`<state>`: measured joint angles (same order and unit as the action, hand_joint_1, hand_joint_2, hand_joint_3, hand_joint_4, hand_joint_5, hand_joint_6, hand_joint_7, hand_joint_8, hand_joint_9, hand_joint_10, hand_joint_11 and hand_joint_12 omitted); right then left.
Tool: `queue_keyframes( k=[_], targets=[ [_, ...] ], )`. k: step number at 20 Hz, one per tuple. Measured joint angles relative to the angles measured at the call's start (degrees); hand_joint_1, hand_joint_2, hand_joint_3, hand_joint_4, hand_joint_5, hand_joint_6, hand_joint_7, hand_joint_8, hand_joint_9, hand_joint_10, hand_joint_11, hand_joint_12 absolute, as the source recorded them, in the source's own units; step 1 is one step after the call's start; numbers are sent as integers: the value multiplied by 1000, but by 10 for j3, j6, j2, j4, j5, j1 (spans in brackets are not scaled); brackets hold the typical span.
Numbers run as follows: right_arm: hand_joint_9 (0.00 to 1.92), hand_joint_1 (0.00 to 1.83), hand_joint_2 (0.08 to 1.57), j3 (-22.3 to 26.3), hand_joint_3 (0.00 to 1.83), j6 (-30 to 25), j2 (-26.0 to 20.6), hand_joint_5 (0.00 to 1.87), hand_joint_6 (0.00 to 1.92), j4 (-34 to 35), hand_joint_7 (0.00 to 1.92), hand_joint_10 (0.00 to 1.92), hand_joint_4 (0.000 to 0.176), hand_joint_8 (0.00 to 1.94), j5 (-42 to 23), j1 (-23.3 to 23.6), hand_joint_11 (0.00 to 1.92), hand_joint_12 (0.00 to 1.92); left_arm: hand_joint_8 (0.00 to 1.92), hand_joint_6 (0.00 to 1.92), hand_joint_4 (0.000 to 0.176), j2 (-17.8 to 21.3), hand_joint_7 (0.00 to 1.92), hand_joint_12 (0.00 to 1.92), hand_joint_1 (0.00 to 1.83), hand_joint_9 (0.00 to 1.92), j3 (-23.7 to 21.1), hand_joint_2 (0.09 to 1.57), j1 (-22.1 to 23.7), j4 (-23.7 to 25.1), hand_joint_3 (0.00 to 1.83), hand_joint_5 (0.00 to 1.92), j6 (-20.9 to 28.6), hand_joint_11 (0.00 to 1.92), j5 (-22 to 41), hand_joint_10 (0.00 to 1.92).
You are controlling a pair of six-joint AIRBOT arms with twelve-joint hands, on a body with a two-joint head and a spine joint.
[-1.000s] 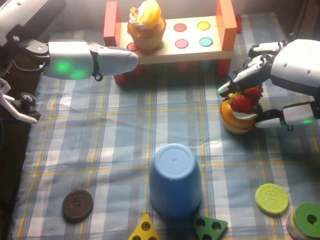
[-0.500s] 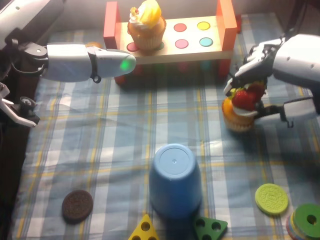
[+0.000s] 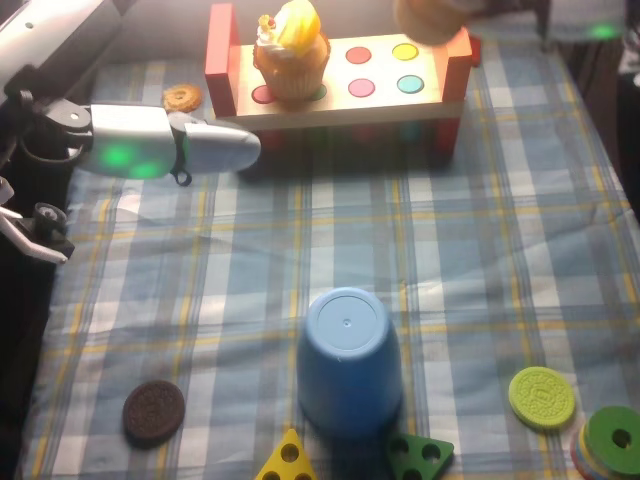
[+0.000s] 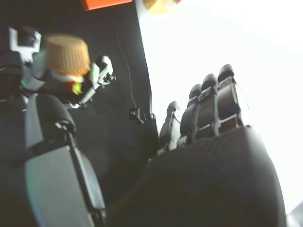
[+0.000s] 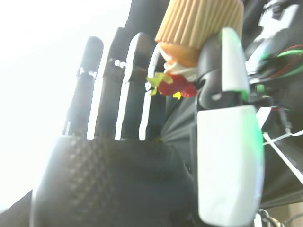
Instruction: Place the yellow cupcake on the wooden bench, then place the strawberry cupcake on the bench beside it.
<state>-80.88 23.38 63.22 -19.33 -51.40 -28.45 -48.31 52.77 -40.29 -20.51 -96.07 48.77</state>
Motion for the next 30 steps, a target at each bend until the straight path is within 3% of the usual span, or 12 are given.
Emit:
queue_keyframes(
  k=[2, 3, 6, 7, 8, 13, 16, 19, 22, 23, 28, 30],
  targets=[
    [1055, 1257, 1042, -34, 0, 0, 31, 1136, 827, -3, 1185, 419, 0, 539, 48, 22, 659, 1285, 0, 0, 176, 0, 0, 0, 914, 0, 0, 767, 0, 2, 0, 0, 0, 0, 0, 0],
    [1001, 1214, 1021, -50, 1, 0, 48, 1208, 598, -4, 1142, 1213, 0, 870, 77, 30, 795, 1733, 0, 0, 176, 0, 0, 0, 906, 0, 0, 775, 0, 2, 0, 0, 0, 0, -1, 0],
    [727, 1259, 1073, -92, 12, -12, 90, 1173, 782, -25, 961, 426, 0, 845, 153, 39, 160, 1302, 0, 0, 176, 0, 0, 0, 879, 0, 0, 790, 0, 3, 6, 0, 0, 0, -3, 0],
    [696, 1208, 1043, -102, 0, -18, 102, 1174, 673, -31, 910, 231, 0, 372, 171, 39, 59, 1243, 0, 0, 176, 0, 0, 0, 880, 0, 0, 794, 0, 4, 7, 0, 0, 0, -4, 0],
    [732, 1254, 1075, -106, 0, -22, 108, 1294, 362, -38, 869, 804, 0, 1080, 183, 40, 273, 1604, 0, 0, 176, 0, 0, 0, 891, 0, 0, 787, 2, 7, 3, 0, 0, 0, -4, 0],
    [1088, 1272, 1009, -136, 0, -42, 142, 1141, 699, -71, 1345, 585, 0, 403, 224, 47, 475, 1377, 0, 0, 176, -1, 0, 0, 844, 0, 2, 772, 8, 12, 0, 0, 0, 0, -12, 0],
    [1126, 1270, 1015, -138, 0, -43, 150, 1165, 610, -96, 1276, 773, 0, 582, 239, 48, 829, 1471, 0, 0, 176, -1, 0, 0, 861, 0, 4, 785, 9, 16, 4, 0, 0, 0, -15, 0],
    [708, 1237, 1059, -138, 0, -52, 151, 1131, 731, -116, 1079, 388, 44, 824, 249, 50, 18, 1411, 0, 0, 176, -1, 0, 0, 868, 0, 4, 777, 9, 15, 0, 0, 0, 0, -16, 0],
    [596, 1097, 1071, -138, 0, -53, 153, 1060, 845, -130, 948, 150, 51, 157, 252, 52, 0, 1233, 0, 0, 176, -1, 0, 0, 870, 0, 4, 774, 9, 16, 0, 0, 0, 0, -16, 0],
    [456, 1012, 967, -138, 0, -53, 154, 752, 133, -131, 675, 19, 21, 8, 256, 53, 0, 1044, 0, 0, 176, -1, 0, 0, 878, 0, 4, 780, 9, 16, 1, 0, 0, 0, -16, 0],
    [255, 846, 944, -142, 0, -52, 154, 301, 0, -136, 264, 1, 75, 0, 276, 58, 0, 721, 0, 0, 176, -1, 0, 0, 826, 0, 4, 799, 10, 16, 8, 0, 0, 0, -16, 0],
    [265, 845, 946, -142, 1, -51, 154, 219, 0, -130, 235, 8, 27, 2, 275, 65, 0, 695, 0, 0, 176, -1, 0, 0, 849, 0, 4, 793, 10, 16, 3, 0, 0, 0, -16, 0]
  ],
)
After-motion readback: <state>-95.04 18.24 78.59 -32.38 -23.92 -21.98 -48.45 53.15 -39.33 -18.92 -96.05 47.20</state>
